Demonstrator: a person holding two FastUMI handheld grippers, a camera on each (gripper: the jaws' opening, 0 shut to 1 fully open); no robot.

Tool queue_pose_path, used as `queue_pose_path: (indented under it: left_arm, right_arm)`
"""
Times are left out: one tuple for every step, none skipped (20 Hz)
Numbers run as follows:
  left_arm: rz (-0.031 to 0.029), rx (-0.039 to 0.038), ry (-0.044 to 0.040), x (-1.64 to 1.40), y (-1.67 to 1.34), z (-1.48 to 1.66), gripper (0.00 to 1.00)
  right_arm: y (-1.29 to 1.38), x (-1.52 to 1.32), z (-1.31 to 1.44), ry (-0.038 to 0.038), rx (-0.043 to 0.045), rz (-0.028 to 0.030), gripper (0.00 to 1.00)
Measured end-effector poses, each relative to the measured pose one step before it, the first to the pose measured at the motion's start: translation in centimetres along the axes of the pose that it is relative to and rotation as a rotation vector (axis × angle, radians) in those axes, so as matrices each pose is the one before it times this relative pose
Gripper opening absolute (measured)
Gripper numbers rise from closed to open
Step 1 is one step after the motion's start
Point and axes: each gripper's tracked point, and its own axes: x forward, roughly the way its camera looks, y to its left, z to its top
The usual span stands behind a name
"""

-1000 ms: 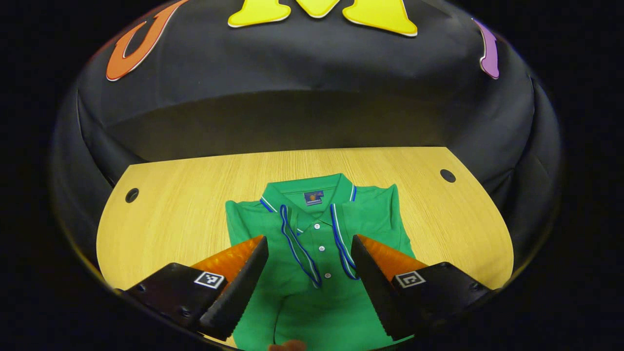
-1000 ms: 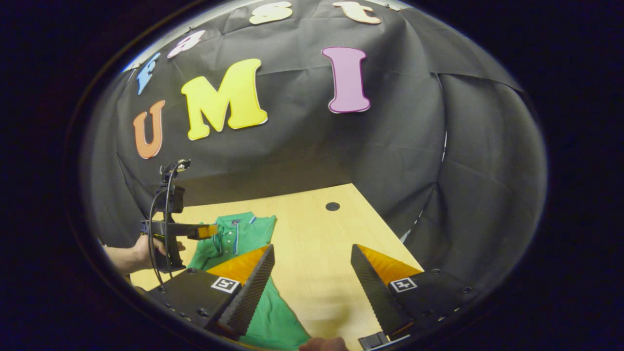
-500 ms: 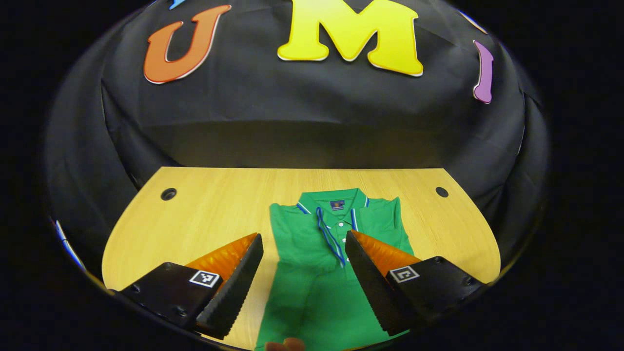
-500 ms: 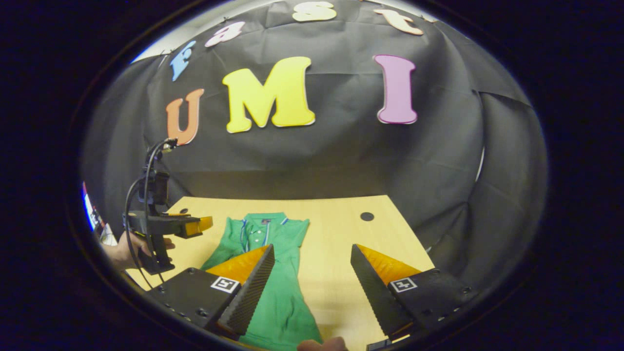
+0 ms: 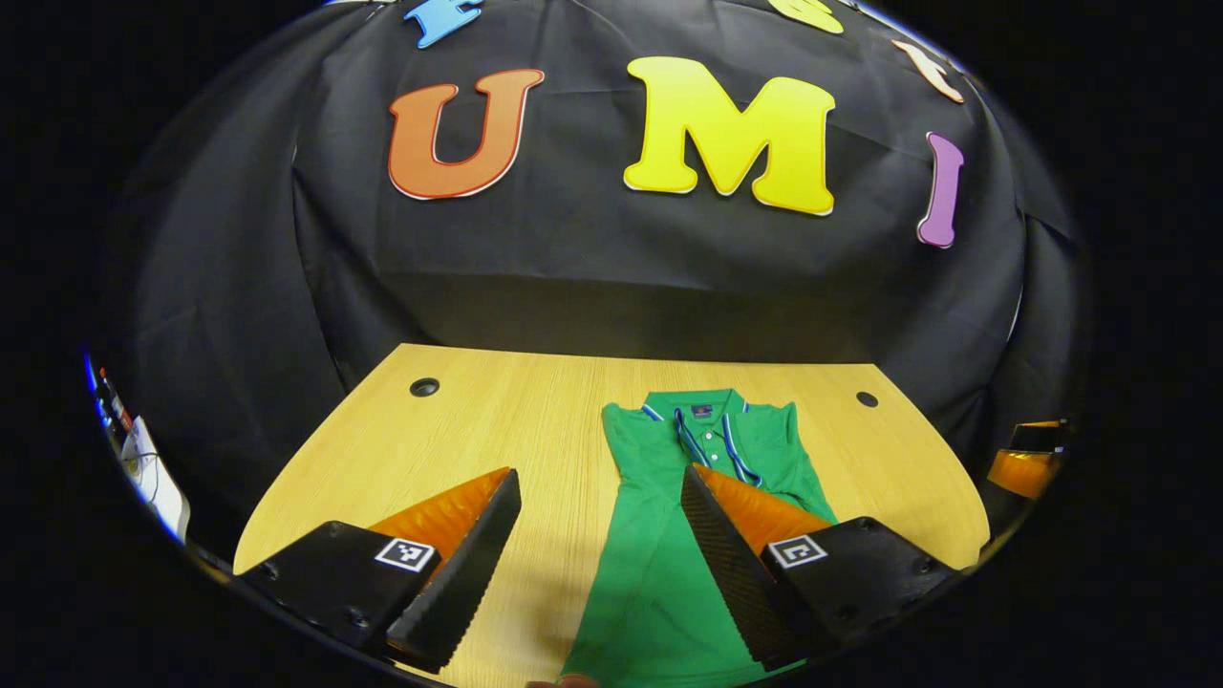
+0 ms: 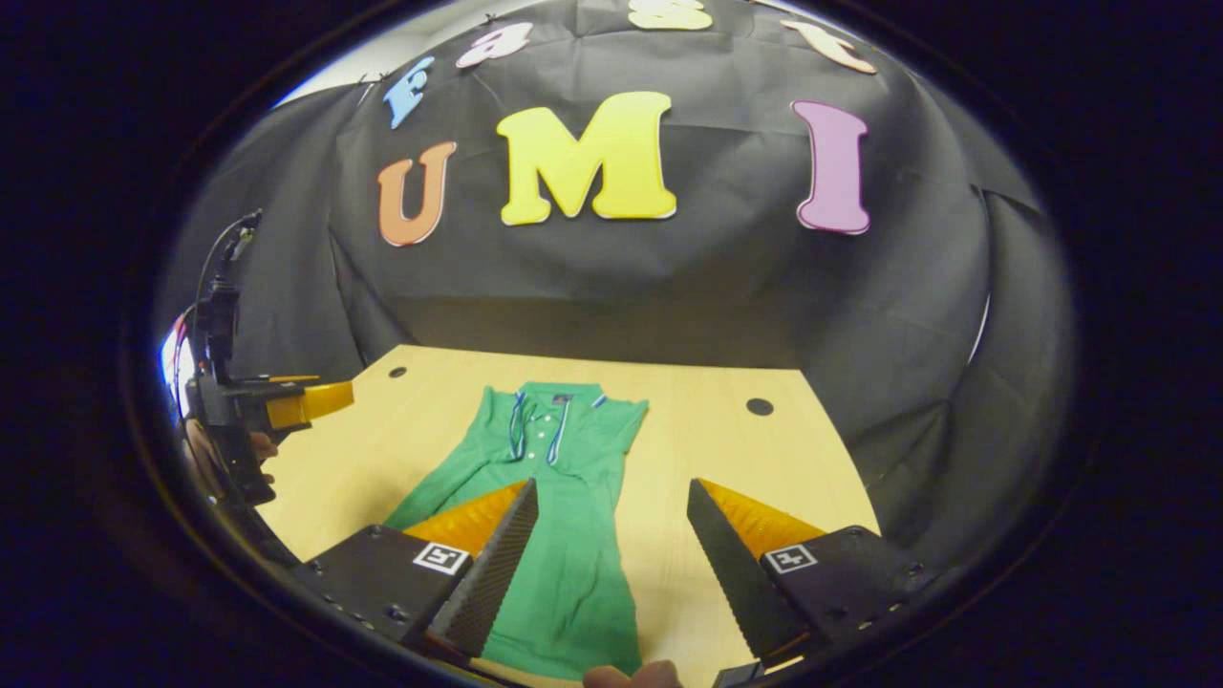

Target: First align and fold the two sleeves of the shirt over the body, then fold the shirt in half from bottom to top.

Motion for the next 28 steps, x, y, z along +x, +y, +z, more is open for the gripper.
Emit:
queue_pose_path:
  left_arm:
    - [0.00146,-0.00794,0.01841,-0.790,0.325,-1.046,1.00]
    - [-0.00076,-0.00869,0.01878,-0.624,0.246,-1.029,1.00]
    - [-0.00623,-0.00190,0.02094,-0.690,0.181,-1.126,1.00]
    - [-0.00436,0.00558,0.03467,-0.345,0.205,-1.368,1.00]
    - [-0.01695,0.01032,0.03888,-0.518,0.156,-1.720,1.00]
    - [-0.01478,0.01176,0.05040,-0.398,0.034,-1.826,1.00]
    - [-0.01992,0.00733,0.05993,-0.220,-0.037,-2.102,1.00]
    - [-0.02016,0.00398,0.05823,0.125,-0.002,-1.982,1.00]
    - [-0.01575,0.00563,0.05913,-0.049,-0.094,-1.878,1.00]
    - [-0.01294,0.00777,0.05038,0.002,0.034,-1.701,1.00]
    - [-0.01421,0.00725,0.05269,0.046,-0.138,-1.815,1.00]
    - [-0.01206,0.00550,0.05244,0.118,-0.115,-1.528,1.00]
    - [-0.01074,0.00447,0.03513,0.283,-0.131,-1.221,1.00]
    - [-0.01205,-0.00053,0.04323,0.391,-0.164,-1.202,1.00]
    - [-0.00661,-0.00391,0.03191,0.470,-0.102,-0.943,1.00]
    - [-0.00156,-0.00327,0.02854,0.394,-0.034,-0.894,1.00]
    - [-0.00028,-0.00055,0.02674,0.632,0.072,-0.126,1.00]
    - [-0.00249,-0.00157,0.01952,0.078,0.469,-0.169,1.00]
    - [0.00085,-0.00249,0.01426,0.333,0.280,-0.040,1.00]
    - [0.00299,-0.00383,0.01671,0.645,0.392,-0.295,1.00]
    - [0.00540,-0.00190,0.01781,0.380,0.354,-0.447,1.00]
    - [0.00457,0.00207,0.01666,0.061,0.059,-0.751,1.00]
    - [0.00670,0.00674,0.01668,0.272,0.341,-0.227,1.00]
    - [0.00734,0.00647,0.01108,0.184,0.335,-0.190,1.00]
    - [0.00647,0.00081,0.00984,0.085,0.186,-0.217,1.00]
    - [0.00165,-0.00304,0.00569,0.192,-0.081,0.011,1.00]
    - [0.00366,-0.00198,0.00556,0.250,0.077,-0.091,1.00]
    - [0.00699,0.00463,0.00726,0.001,0.026,-0.184,1.00]
  right_arm:
    - [-0.146,-0.095,-0.980,0.02427,-0.01223,-0.00103,0.96]
    - [-0.210,-0.098,-1.033,0.02460,-0.01551,-0.00214,0.96]
    - [-0.050,-0.166,-1.127,0.02388,-0.01583,0.00121,0.93]
    - [0.044,-0.148,-1.350,0.03215,-0.01098,0.00181,0.96]
    - [-0.009,-0.088,-1.456,0.03550,-0.00407,0.00473,0.96]
    - [-0.111,-0.037,-1.630,0.04279,-0.00176,0.00232,0.96]
    - [-0.198,0.027,-1.493,0.04069,-0.00589,-0.00274,0.94]
    - [-0.259,0.126,-1.372,0.04035,-0.00457,-0.00870,0.96]
    - [-0.366,0.187,-1.366,0.04035,0.00256,-0.00924,0.95]
    - [-0.085,0.216,-1.318,0.04081,0.00889,-0.00135,0.95]
    - [-0.247,0.443,-1.202,0.03553,0.01058,-0.00032,0.95]
    - [-0.261,0.435,-1.017,0.03067,0.00496,-0.00356,0.95]
    - [-0.205,0.301,-0.955,0.02371,-0.00084,-0.00004,0.95]
    - [0.009,0.618,-1.054,0.03315,-0.00146,0.00291,0.95]
    - [0.000,0.553,-1.237,0.03193,-0.00128,0.00180,0.96]
    - [-0.031,0.395,-1.168,0.03359,-0.00115,-0.00066,0.95]
    - [-0.076,0.361,-0.963,0.03493,0.00232,-0.00080,0.95]
    - [0.070,0.320,-0.700,0.03008,0.00753,0.00411,0.95]
    - [0.102,0.239,-0.469,0.02400,0.00970,0.00330,0.95]
    - [0.061,0.064,-0.295,0.02267,0.00820,0.00055,0.94]
    - [0.015,0.150,-0.270,0.01850,0.00578,-0.00092,0.94]
    - [0.048,0.070,-0.318,0.01605,0.00558,0.00011,0.95]
    - [0.212,0.046,-0.135,0.01315,0.00019,0.00572,0.95]
    - [-0.055,0.275,-0.189,0.01143,-0.00328,-0.00063,0.95]
    - [-0.016,0.216,-0.091,0.00783,-0.00352,-0.00222,0.96]
    - [0.146,0.286,-0.172,0.00964,-0.00146,0.00047,0.96]
    - [0.093,0.281,-0.189,0.01256,-0.00123,-0.00113,0.96]
    - [0.137,0.129,-0.190,0.01085,-0.00241,-0.00148,0.96]
